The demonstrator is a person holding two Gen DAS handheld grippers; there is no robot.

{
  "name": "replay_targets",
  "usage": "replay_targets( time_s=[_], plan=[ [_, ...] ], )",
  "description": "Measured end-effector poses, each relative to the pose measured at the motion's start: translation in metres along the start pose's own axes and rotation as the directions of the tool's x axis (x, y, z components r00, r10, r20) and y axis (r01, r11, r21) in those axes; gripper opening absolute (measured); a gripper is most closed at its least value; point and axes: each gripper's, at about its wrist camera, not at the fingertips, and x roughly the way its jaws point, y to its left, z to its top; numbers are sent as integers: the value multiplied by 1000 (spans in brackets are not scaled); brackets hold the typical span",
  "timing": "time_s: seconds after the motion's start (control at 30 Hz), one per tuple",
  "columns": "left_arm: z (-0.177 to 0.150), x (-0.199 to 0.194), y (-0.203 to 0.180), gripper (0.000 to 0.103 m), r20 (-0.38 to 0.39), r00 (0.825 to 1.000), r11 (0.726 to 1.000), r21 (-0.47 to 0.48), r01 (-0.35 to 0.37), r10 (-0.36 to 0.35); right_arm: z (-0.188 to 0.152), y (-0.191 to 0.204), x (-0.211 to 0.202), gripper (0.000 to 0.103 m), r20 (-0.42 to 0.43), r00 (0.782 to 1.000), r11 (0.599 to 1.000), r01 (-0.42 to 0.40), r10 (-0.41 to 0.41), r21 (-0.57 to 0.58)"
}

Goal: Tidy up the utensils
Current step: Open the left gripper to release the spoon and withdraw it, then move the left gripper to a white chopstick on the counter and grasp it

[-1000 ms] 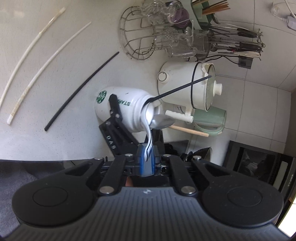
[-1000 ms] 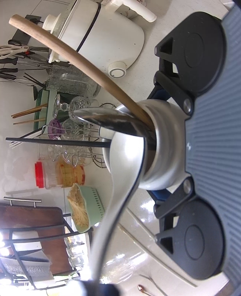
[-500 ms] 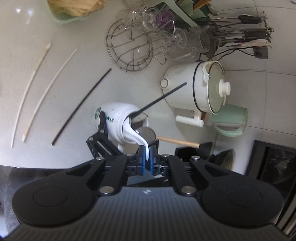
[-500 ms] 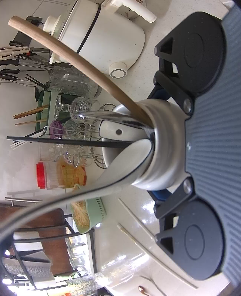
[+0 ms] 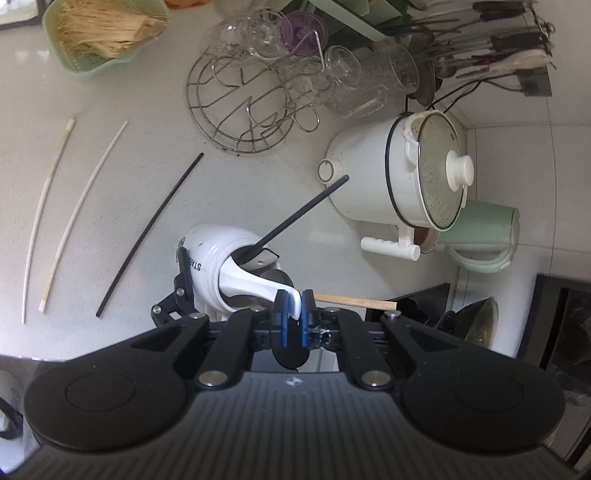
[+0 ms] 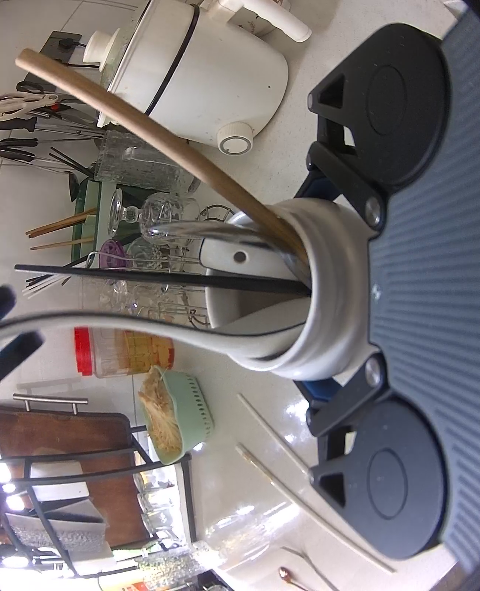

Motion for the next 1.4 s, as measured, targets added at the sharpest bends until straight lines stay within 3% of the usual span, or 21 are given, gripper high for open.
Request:
replay_targets(
  time_s=[0.3, 0.43, 0.57, 0.73, 1.0, 1.13, 1.27, 1.33, 1.4],
  plan=[
    [0, 25, 16, 7, -6, 999, 999, 14, -35, 35, 0, 0, 0, 91, -2, 1000, 1000, -2, 2, 0],
    [-2, 28, 15, 7, -5, 1000, 997, 81, -18, 19, 2, -1, 1, 91, -11, 1000, 1000, -7, 7, 1],
    [-8, 17, 12, 7, 49, 999, 983, 181, -30, 22, 4, -1, 2, 91, -23, 1000, 1000, -9, 9, 2],
    [-17, -2, 30, 8, 120, 993, 973, 228, -36, 9, 7, 0, 3, 91, -46, 999, 1000, -9, 9, 10],
    [-37, -36, 110, 8, 282, 959, 969, 234, -79, 10, 12, 2, 4, 91, -88, 996, 999, 9, -6, 31],
    [-53, -49, 149, 8, 375, 925, 956, 246, -160, 59, 12, 2, 3, 90, -87, 996, 999, 16, -12, 38],
    [-69, -47, 184, 9, 425, 900, 951, 227, -209, 97, 13, 3, 4, 91, -93, 995, 999, 31, -27, 35],
    [-75, -41, 197, 9, 425, 900, 956, 212, -204, 98, 13, 4, 4, 91, -97, 995, 999, 36, -33, 32],
    [-78, -35, 207, 18, 432, 896, 955, 205, -213, 107, 13, 5, 4, 91, -101, 994, 999, 39, -36, 31]
  ],
)
